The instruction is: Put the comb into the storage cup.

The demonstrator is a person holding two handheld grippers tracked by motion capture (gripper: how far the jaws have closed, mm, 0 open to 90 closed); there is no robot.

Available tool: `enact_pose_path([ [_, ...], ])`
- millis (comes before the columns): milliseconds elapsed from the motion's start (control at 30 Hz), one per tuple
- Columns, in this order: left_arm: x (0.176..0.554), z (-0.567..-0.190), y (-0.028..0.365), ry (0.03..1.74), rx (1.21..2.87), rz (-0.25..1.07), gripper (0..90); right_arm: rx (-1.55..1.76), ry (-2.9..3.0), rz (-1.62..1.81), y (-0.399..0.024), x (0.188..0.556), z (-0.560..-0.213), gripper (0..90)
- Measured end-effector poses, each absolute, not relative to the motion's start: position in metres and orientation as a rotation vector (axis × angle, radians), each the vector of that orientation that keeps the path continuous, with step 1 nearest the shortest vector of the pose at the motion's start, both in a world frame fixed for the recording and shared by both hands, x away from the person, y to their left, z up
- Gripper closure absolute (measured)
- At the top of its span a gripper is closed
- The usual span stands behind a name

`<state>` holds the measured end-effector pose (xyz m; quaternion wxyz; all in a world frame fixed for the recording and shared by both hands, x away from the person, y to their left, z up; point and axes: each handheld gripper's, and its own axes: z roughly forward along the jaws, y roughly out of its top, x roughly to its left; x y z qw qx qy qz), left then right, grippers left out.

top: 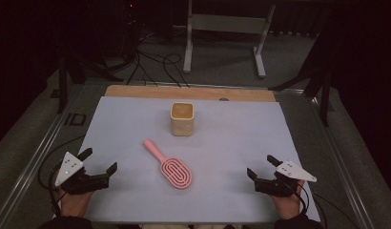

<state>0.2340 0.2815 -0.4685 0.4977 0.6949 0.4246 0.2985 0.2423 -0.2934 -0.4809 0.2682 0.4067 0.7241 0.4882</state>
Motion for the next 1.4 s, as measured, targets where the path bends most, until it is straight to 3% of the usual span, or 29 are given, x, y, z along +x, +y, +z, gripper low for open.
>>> enact_pose_path([
  [1400,0.268,-0.434,0.258,0.922,1.781,0.717,0.8,1.105,1.926,1.323,-0.294,0.244,-0.49,8.4],
])
